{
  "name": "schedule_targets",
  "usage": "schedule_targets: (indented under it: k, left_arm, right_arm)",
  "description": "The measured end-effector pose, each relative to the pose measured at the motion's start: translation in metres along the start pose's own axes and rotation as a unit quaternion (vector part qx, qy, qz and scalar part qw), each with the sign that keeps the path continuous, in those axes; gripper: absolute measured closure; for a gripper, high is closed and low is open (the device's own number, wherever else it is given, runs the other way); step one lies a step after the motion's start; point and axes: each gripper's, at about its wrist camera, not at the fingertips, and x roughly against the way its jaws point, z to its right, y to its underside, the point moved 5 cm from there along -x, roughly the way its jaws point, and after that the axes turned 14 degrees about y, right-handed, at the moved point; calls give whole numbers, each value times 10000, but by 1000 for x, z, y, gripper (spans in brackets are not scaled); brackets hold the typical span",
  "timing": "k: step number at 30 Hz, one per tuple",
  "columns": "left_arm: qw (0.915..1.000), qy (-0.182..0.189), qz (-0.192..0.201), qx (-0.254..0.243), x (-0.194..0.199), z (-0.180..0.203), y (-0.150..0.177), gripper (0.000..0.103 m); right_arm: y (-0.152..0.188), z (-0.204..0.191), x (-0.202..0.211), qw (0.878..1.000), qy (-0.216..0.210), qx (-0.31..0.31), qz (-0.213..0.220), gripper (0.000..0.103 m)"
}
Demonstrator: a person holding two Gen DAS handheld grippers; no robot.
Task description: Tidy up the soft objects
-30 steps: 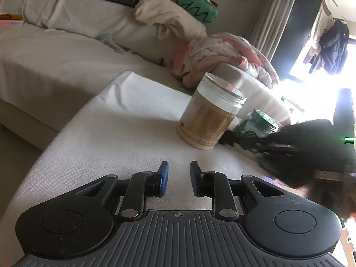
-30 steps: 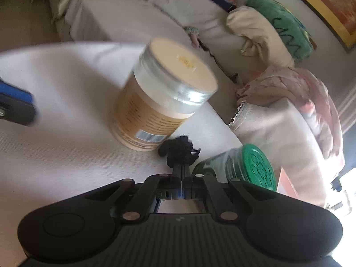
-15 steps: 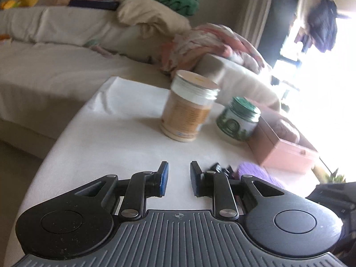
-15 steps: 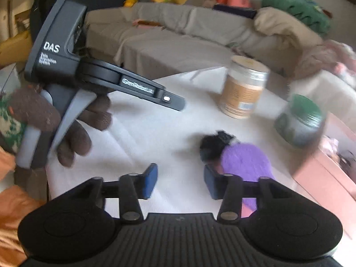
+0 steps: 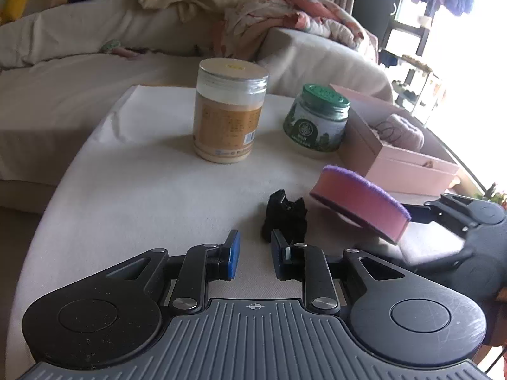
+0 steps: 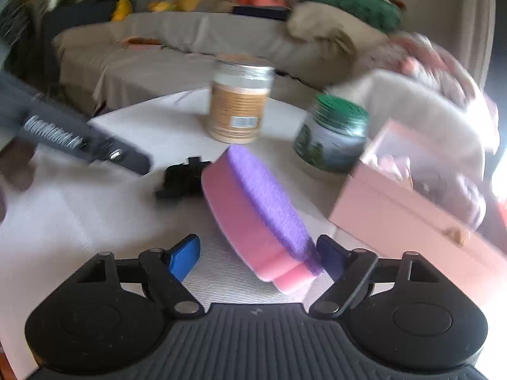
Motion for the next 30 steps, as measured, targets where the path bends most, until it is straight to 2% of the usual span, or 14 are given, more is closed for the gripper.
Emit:
schedule_targets:
  k: [2,3,6,9,10,12,13,14,19,23,26,30]
  left_arm:
    - [10000,-49,-57,-4,-2,0,1,79]
    - [9999,-69,-85,-13,-3,1,1,79]
    - [9999,-67,-130,-52,-6,3,3,79]
    - [9998,-21,-189,-81,-11,6,4,79]
    - [9998,-7,-203,-91,-12,7,4,79]
    - [9996,45,-247,-133,-14,10,6,79]
    - [9994,62,-276,-173,-15,12,7,79]
    - [9992,71,-306,-232,-16,15,8,79]
    - [9968,104,-444,-662,-23,29,16,77]
    - [9916,149,-539,-1166,-29,46,24,74]
    - [9864,351,-604,-1488,-33,60,31,60]
    - [9847,494,-656,-1537,-38,68,31,56]
  right_arm:
    - [2,12,6,9997,-35,-246,-38,65]
    - [5,19,10,9994,-9,-348,-53,69]
    - [20,39,26,9981,293,-546,-46,69]
    - [39,59,39,9951,316,-903,-264,69]
    - [44,64,42,9937,289,-1024,-366,68]
    - [55,75,46,9895,223,-1334,-519,55]
    - [59,78,48,9875,253,-1472,-503,41]
    - [63,81,51,9860,324,-1574,-446,34]
    - [71,88,47,9800,505,-1878,-421,34]
    - [72,82,43,9819,505,-1772,-440,32]
    - [72,77,43,9835,578,-1662,-408,31]
    - [73,73,45,9845,629,-1590,-379,31]
